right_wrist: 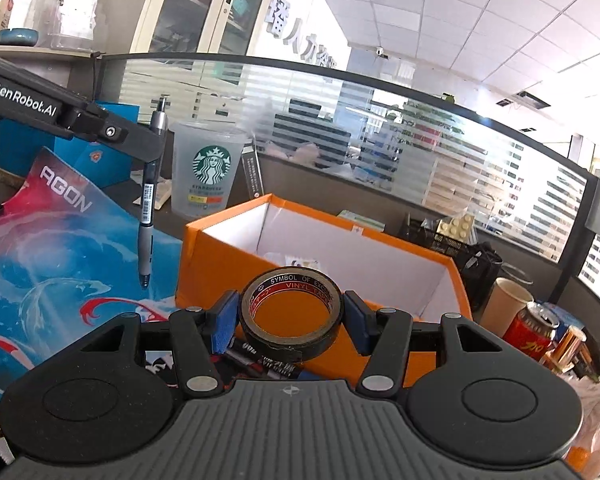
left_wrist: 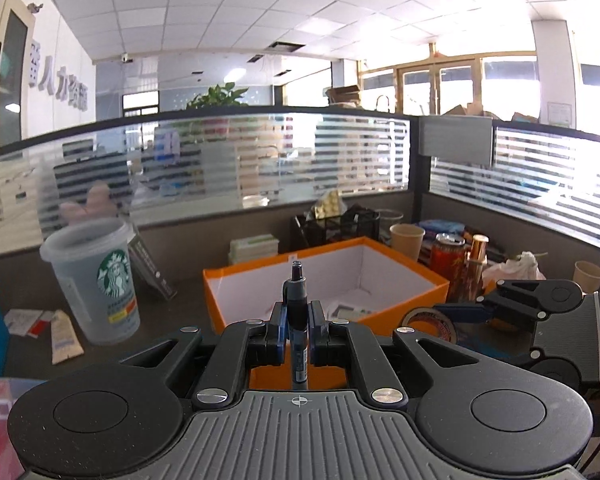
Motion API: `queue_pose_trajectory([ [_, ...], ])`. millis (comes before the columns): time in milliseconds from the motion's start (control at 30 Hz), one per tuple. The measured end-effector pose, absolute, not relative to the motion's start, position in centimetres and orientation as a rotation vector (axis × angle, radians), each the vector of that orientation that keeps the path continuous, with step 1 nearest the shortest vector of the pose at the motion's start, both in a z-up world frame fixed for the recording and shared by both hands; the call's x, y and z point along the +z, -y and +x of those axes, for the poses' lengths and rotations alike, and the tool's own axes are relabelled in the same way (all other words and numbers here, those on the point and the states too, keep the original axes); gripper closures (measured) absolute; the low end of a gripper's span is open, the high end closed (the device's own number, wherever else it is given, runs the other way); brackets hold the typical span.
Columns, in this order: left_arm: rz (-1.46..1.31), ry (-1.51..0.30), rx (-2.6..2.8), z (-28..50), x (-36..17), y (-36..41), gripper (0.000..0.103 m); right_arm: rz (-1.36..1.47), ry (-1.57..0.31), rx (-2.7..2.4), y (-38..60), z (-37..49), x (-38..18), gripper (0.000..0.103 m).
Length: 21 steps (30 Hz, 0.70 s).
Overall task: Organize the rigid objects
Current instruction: 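Lift the pen with the left gripper while the right gripper carries the tape toward the box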
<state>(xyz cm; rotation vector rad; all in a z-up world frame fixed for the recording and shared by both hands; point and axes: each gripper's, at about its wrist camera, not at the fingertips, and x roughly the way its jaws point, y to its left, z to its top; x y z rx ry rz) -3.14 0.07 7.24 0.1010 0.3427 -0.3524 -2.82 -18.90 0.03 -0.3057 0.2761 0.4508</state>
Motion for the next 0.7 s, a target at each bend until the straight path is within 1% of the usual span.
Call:
queue_pose_trajectory([
  [433,0.115,-0.287,-0.374,0.3,9.8,1.4,0.095,-0.282,-0.216,0.415,19.8,0.1,2.5,0.051],
  [700,0.089,-0.345,-0.371,5.6,9.5,2.2,0.095,-0.264,-0.224,0.385,20.8,4.6,3.7,0.051],
])
